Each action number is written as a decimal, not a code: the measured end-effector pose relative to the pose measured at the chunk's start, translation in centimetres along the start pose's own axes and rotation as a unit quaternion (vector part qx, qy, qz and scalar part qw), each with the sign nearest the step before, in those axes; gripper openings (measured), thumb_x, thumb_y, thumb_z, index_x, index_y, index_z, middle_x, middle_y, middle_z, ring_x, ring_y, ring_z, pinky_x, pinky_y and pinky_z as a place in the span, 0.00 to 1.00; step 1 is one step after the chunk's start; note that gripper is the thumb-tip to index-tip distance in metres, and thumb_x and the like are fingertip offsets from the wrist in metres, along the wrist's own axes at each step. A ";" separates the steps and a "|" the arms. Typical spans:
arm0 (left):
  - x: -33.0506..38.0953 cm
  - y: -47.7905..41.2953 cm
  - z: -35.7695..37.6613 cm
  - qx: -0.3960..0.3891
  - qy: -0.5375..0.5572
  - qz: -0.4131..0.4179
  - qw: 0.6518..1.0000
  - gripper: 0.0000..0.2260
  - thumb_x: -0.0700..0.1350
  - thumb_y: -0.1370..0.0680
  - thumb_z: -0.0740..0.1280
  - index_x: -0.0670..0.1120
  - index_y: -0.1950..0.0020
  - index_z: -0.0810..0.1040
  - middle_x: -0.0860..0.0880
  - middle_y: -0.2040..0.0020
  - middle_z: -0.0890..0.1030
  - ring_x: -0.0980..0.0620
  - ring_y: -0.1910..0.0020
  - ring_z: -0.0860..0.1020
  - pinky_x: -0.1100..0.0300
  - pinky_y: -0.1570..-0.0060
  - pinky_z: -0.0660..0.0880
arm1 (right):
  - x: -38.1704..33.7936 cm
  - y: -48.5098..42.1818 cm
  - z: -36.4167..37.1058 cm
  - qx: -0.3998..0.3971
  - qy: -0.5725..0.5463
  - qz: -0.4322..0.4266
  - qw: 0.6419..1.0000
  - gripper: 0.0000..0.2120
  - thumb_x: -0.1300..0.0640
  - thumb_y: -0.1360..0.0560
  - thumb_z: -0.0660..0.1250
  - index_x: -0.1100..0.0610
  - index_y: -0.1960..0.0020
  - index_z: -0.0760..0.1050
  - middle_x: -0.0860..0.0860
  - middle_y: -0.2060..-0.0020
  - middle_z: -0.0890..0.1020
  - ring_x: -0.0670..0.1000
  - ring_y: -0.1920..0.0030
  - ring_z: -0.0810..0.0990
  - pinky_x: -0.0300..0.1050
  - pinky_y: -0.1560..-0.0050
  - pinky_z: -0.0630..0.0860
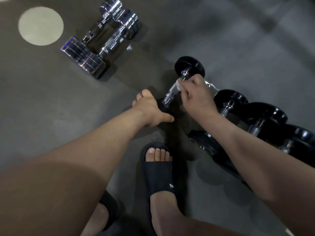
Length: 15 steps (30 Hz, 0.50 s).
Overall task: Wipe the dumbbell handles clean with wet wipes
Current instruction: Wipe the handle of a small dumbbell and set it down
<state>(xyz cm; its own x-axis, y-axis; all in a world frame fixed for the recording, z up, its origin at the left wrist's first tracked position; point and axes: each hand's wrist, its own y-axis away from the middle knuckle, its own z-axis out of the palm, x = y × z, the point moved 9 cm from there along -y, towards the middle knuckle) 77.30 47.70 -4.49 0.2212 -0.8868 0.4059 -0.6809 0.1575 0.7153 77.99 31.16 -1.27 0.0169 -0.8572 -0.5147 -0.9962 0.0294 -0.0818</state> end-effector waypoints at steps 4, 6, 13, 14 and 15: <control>0.0 0.0 0.5 -0.003 0.022 -0.006 1.000 0.50 0.61 0.36 0.80 0.42 0.27 0.56 0.44 0.28 0.61 0.43 0.27 0.63 0.53 0.30 0.66 | 0.5 -1.8 -0.2 -0.018 0.141 0.031 0.989 0.13 0.59 0.18 0.60 0.63 0.37 0.75 0.60 0.48 0.74 0.59 0.57 0.75 0.51 0.62 0.69; 0.1 0.1 0.7 0.006 0.037 -0.004 0.999 0.49 0.60 0.37 0.81 0.42 0.29 0.56 0.45 0.29 0.61 0.43 0.28 0.63 0.52 0.30 0.66 | 0.3 -2.1 0.2 -0.040 0.214 0.030 0.976 0.15 0.60 0.19 0.60 0.62 0.35 0.74 0.63 0.44 0.74 0.64 0.57 0.77 0.50 0.63 0.66; -0.7 -0.3 1.8 -0.016 0.099 -0.031 0.994 0.50 0.58 0.38 0.82 0.45 0.28 0.55 0.46 0.29 0.63 0.45 0.29 0.65 0.50 0.30 0.68 | 1.5 -1.7 -0.2 -0.017 0.071 0.048 0.996 0.14 0.59 0.18 0.60 0.60 0.37 0.79 0.61 0.46 0.77 0.63 0.51 0.79 0.48 0.50 0.75; -0.7 -0.3 1.8 -0.016 0.093 -0.033 0.995 0.51 0.58 0.38 0.82 0.44 0.27 0.55 0.46 0.29 0.63 0.45 0.28 0.65 0.51 0.30 0.68 | 1.2 -1.5 -0.3 -0.013 0.048 0.042 0.998 0.13 0.59 0.19 0.62 0.61 0.39 0.80 0.61 0.47 0.78 0.61 0.50 0.80 0.44 0.48 0.74; -0.7 -0.3 1.9 -0.016 0.087 -0.034 0.995 0.51 0.59 0.38 0.82 0.43 0.28 0.55 0.46 0.29 0.64 0.45 0.28 0.65 0.51 0.30 0.68 | 0.3 -1.1 -0.1 -0.015 0.027 0.019 0.999 0.12 0.60 0.20 0.63 0.61 0.41 0.82 0.60 0.48 0.79 0.59 0.50 0.80 0.42 0.47 0.74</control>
<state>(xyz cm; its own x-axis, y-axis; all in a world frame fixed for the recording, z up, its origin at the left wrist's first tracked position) 76.03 47.46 -6.07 0.3857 -0.8073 0.4466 -0.6376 0.1166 0.7615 79.09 30.79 -1.29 -0.0254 -0.8824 -0.4699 -0.9982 0.0479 -0.0361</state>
